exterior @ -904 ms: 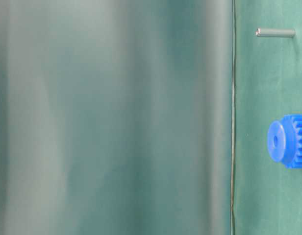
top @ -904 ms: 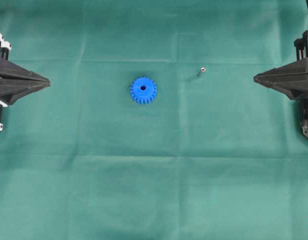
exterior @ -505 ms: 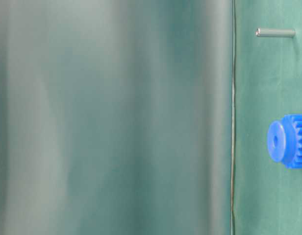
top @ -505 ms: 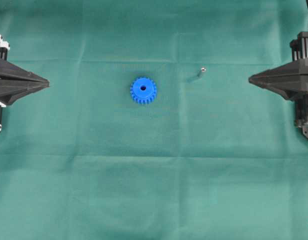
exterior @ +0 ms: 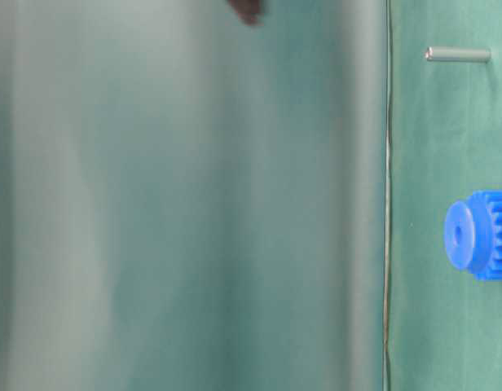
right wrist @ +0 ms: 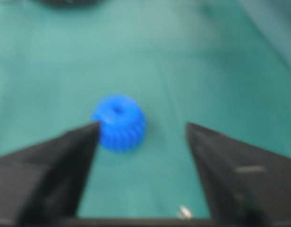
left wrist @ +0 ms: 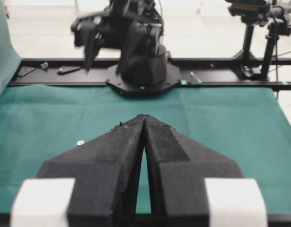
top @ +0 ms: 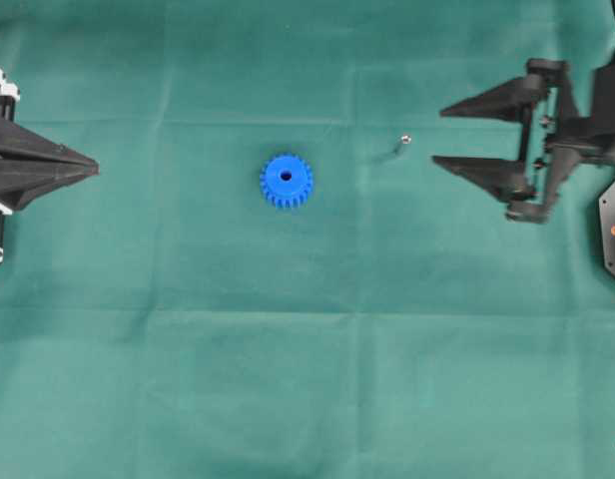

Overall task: Insert the shaft placed at a random location into the center hole of the small gear at another random location.
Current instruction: 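Move the right gripper left toward the small silver shaft, then lower the right gripper over the shaft and close on it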

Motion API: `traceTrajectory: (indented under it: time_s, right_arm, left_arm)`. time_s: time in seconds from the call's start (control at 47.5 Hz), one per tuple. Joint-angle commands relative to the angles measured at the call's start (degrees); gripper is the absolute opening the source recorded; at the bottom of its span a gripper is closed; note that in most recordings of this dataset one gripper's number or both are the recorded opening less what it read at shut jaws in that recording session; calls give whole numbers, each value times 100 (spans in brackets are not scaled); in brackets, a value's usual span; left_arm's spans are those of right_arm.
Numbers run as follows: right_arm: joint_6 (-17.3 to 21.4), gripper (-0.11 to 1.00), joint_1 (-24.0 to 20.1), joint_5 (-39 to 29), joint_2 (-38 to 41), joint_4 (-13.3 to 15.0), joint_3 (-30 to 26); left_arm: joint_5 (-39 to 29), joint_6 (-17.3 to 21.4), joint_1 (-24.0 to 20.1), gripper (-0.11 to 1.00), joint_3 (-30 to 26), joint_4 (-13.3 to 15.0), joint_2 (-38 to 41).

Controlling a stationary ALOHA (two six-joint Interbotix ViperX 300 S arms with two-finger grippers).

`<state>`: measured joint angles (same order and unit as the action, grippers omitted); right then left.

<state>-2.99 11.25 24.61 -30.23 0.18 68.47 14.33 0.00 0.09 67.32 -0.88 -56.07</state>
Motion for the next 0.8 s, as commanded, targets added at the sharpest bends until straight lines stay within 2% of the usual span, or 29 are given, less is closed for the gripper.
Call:
traceTrajectory:
  time_s: [0.0, 0.084, 0.168, 0.463, 0.631, 0.778]
  right_arm:
    - [-167, 90, 132, 466, 536, -35, -79]
    - [-185, 85, 299, 826, 984, -53, -79]
    - [-185, 87, 439, 1151, 1415, -62, -79]
    - [-158, 87, 536, 1951, 2821, -308, -185]
    - [-158, 87, 536, 2083, 3278, -431, -299]
    - [-149, 84, 536, 2092, 3340, -439, -352]
  left_arm:
    - [35, 9, 9, 0, -141, -18, 18]
    - [35, 9, 9, 0, -141, -18, 18]
    - [26, 9, 9, 0, -132, -18, 18]
    - [35, 18, 9, 0, -123, -18, 26]
    - [35, 18, 9, 0, -105, -26, 44]
    - [18, 9, 9, 0, -105, -26, 44]
